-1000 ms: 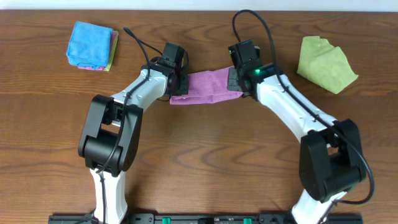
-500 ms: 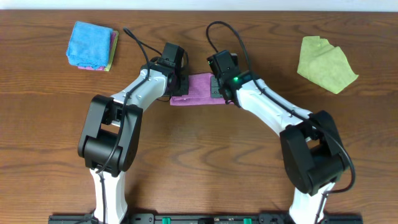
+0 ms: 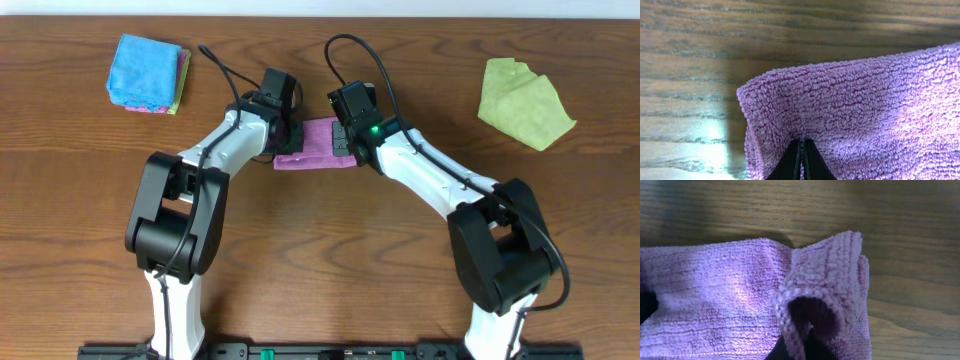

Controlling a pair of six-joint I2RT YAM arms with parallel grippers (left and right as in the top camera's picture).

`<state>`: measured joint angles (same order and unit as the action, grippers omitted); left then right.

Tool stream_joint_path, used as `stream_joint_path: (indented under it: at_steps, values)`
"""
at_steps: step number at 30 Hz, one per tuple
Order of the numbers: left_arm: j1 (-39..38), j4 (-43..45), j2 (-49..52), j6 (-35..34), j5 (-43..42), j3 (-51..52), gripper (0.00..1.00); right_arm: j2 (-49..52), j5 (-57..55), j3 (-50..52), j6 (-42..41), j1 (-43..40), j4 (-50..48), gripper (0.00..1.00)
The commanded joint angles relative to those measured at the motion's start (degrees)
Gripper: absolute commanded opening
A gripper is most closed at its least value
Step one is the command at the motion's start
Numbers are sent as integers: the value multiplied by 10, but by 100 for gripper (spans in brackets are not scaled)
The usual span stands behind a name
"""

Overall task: Fold the cloth
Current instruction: 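Release the left gripper and raise it away to the left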

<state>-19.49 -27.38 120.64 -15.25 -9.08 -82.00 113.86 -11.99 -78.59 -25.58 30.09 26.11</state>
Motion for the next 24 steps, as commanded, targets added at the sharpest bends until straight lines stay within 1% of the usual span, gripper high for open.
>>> stream_joint_path:
  at_steps: [1,4,7,11,13,15,19,24]
  values:
    - [19,-24,-1,-7,-10,-35,5,0,4,-4,6,6,3,2]
    - [42,-40,-26,-7,-10,-72,5,0,4,-4,6,7,3,2]
    - [71,-50,-72,-7,-10,-106,6,0,4,-4,6,7,3,2]
    - [131,-67,-164,-6,-10,-120,6,0,2,-4,12,12,1,2]
    - [165,-101,-202,-1,-11,-120,6,0,2,-4,27,18,-7,2]
    - [205,-153,-234,21,-10,-120,6,0,0,-4,52,31,-23,2]
    - [268,-235,-264,61,-11,-120,6,7,-16,-4,91,59,-55,2]
    - [312,-263,-272,61,-47,-120,6,32,-59,-4,115,87,-62,2]
